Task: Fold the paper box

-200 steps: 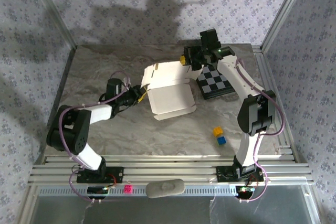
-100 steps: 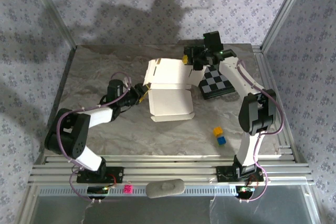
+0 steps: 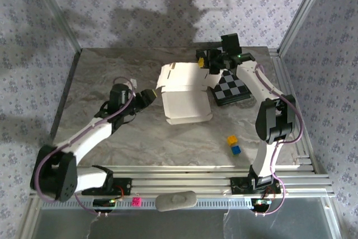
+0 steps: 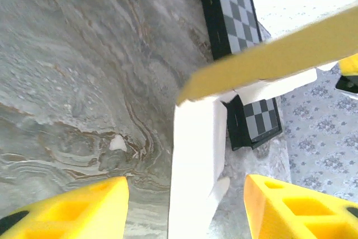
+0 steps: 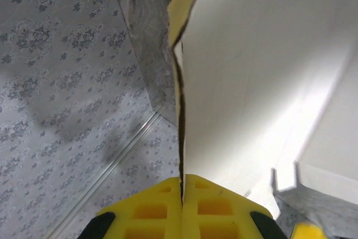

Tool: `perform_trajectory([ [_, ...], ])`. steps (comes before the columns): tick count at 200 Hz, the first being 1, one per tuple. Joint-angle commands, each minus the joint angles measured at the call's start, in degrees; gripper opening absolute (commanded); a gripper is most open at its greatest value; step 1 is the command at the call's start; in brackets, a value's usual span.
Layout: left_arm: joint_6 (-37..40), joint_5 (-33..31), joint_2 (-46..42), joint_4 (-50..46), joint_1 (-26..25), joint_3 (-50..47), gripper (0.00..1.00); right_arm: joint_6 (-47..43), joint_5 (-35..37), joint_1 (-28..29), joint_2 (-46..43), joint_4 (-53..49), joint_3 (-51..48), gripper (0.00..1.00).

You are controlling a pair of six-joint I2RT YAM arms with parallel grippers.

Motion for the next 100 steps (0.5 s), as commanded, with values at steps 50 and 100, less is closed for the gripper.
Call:
perform_trajectory([
  [50,25.6,0.9,-7.5,-22.6,5.1,10.2,0.53,-12.8,-1.5,1.4,1.4,-7.8,4.2,0.0],
  [100,41.8,-7.5,0.0,-24.4,-5.3,18.2,0.59,-13.8,-1.9,2.8,4.0,-10.0,7.3,0.0],
])
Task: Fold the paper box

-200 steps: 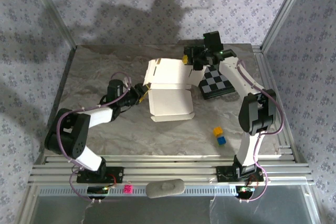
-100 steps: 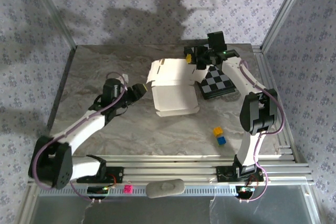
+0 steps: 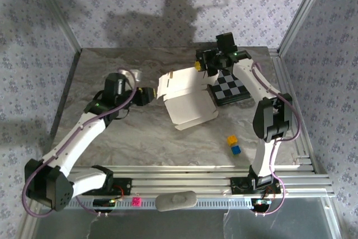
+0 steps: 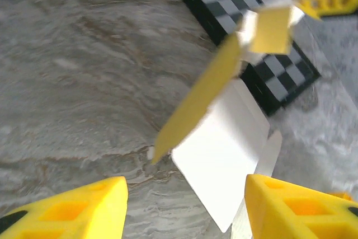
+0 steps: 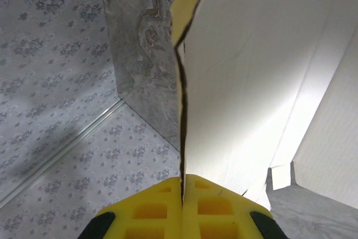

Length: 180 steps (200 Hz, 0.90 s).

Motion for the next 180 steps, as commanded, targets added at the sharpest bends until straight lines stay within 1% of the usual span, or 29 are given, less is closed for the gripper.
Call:
perform_trajectory([
  [1,11.4,-3.8,2.0,-2.2,-2.3,2.7,0.59,-2.1,-1.1,0.5,1.6,-3.6,2.8,0.0],
  [21,14.3,-5.5,4.4,-2.0,-3.6,4.4,0.61,-2.0,-1.2,0.8,1.9,-3.6,3.0,0.0],
  [52,16.6,-8.0,9.2,-2.7,-5.0,6.9,0.6,-1.7,-1.4,1.1,2.1,-3.6,2.9,0.0],
  [96,16.0,-8.9,10.9,-0.1,-6.1,6.7,0.6,-1.4,-1.3,1.1,2.3,-3.4,3.0,0.0],
  [122,15.3,-9.8,13.2,-1.0,-6.1,7.0,0.55,-0.9,-1.3,1.4,2.4,-3.1,3.0,0.0],
  [132,14.1,-11.4,14.3,-1.1,-6.1,7.4,0.5,-0.7,-1.2,1.5,2.3,-2.9,3.0,0.0],
  [142,12.7,-13.8,15.5,-1.6,-6.1,8.2,0.42,-0.5,-1.1,1.7,2.4,-2.8,3.0,0.0],
  [149,11.8,-15.1,16.4,-2.0,-6.1,8.7,0.35,-0.4,-1.1,1.8,2.2,-2.6,2.8,0.0],
  [156,11.0,-16.2,17.1,-2.1,-6.2,9.1,0.24,-0.2,-1.0,2.0,2.1,-2.5,2.5,0.0],
  [161,10.1,-17.6,17.4,-2.2,-6.4,9.4,0.19,0.1,-0.9,2.2,2.0,-2.6,2.1,0.0],
  [164,9.7,-18.2,17.7,-2.3,-6.5,9.5,0.16,0.2,-0.9,2.3,1.8,-1.2,1.9,0.0],
  [172,8.6,-19.8,18.2,-2.3,-6.7,9.7,0.11,0.6,-0.7,2.6,1.5,-0.1,1.0,0.0],
  [180,7.5,-21.8,18.6,-2.2,-7.1,9.7,0.09,1.2,-0.6,3.0,1.1,0.8,0.1,0.0],
])
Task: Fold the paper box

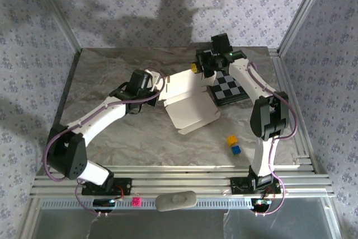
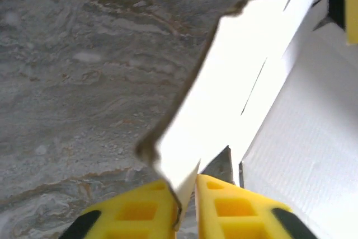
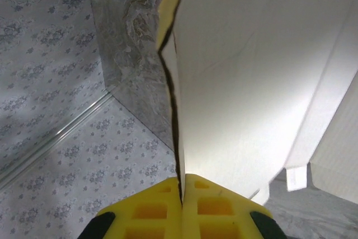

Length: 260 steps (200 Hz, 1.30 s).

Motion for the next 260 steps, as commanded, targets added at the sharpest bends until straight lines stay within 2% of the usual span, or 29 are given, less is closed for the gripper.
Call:
perform_trajectory([
  [1,-4.0,-7.0,1.0,-0.4,-1.1,2.6,0.09,2.1,-0.4,1.3,-0.6,1.8,-1.2,0.0],
  [39,-9.7,-16.3,2.3,-1.0,-3.4,2.4,0.0,3.6,1.7,3.6,-2.9,4.7,-5.1,0.0],
  [78,-18.5,-27.4,3.6,-4.9,-5.9,2.5,0.0,7.8,5.6,5.7,-5.2,12.1,-11.5,0.0],
  [115,-23.6,-30.6,4.9,-6.1,-7.3,2.2,0.0,9.7,8.9,8.2,-5.8,13.8,-12.5,0.0],
  [123,-25.3,-30.4,4.9,-6.1,-7.3,1.8,0.05,9.7,9.6,8.6,-6.0,13.8,-12.7,0.0],
  [140,-26.7,-27.0,3.0,-3.3,-7.3,-0.4,0.22,9.4,10.8,8.8,-5.9,14.8,-13.4,0.0],
  [164,-27.3,-19.7,-4.1,2.9,-7.2,-5.6,0.53,7.6,11.0,8.7,-4.9,18.9,-14.8,0.0],
  [179,-27.3,-15.1,-10.2,2.9,-6.6,-7.7,0.63,5.5,10.3,8.6,-3.7,20.9,-14.2,0.0],
  [210,-25.8,-3.1,-25.0,-0.2,-0.8,-12.9,0.66,-0.8,7.7,8.4,-0.1,21.3,-10.5,0.0],
  [240,-20.4,6.8,-35.6,-4.9,11.7,-17.1,0.69,-4.5,2.3,8.3,3.7,22.0,-8.3,0.0],
  [248,-19.0,10.0,-37.1,-4.3,15.5,-18.9,0.67,-5.6,0.6,8.3,4.8,21.6,-7.4,0.0],
  [260,-16.3,14.1,-37.4,-2.6,19.9,-21.2,0.59,-8.1,-1.6,8.2,6.1,21.5,-5.9,0.0],
])
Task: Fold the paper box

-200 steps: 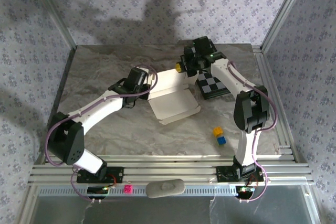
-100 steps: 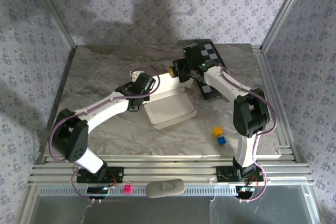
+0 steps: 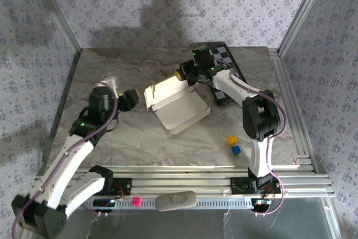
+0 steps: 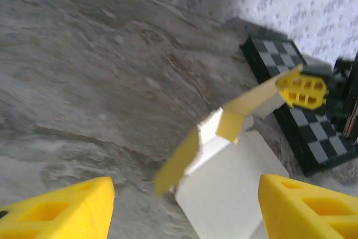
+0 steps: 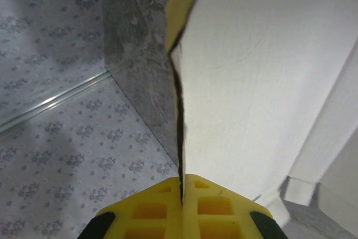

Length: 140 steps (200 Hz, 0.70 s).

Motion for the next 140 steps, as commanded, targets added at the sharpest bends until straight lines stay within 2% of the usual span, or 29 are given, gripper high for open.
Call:
perform_trajectory([
  [1,6.4,12.1,-0.9,-1.3,7.3,-4.6,0.58,-6.7,-6.3,-0.2,3.2,-0.1,3.6,0.0],
  [12,8.9,12.3,1.4,-0.7,8.8,-5.6,0.49,-10.2,-8.5,-0.2,4.7,-3.3,6.9,0.0],
  [35,12.7,14.1,10.1,1.3,9.4,-5.5,0.41,-16.5,-11.0,-0.3,6.6,-6.4,9.7,0.0],
  [53,14.0,17.0,16.8,2.9,9.2,-4.6,0.34,-18.1,-12.6,-0.6,6.9,-2.9,7.7,0.0],
  [70,14.7,16.0,20.1,3.2,8.1,-4.0,0.34,-19.1,-14.2,-0.5,6.1,5.2,3.9,0.0],
  [108,14.2,11.3,21.1,3.8,7.0,-3.8,0.36,-19.1,-15.7,-0.3,4.1,23.1,-5.7,0.0],
  [140,14.4,10.6,21.2,3.1,6.8,-3.5,0.37,-21.0,-17.4,-0.1,5.0,27.5,-10.3,0.0],
])
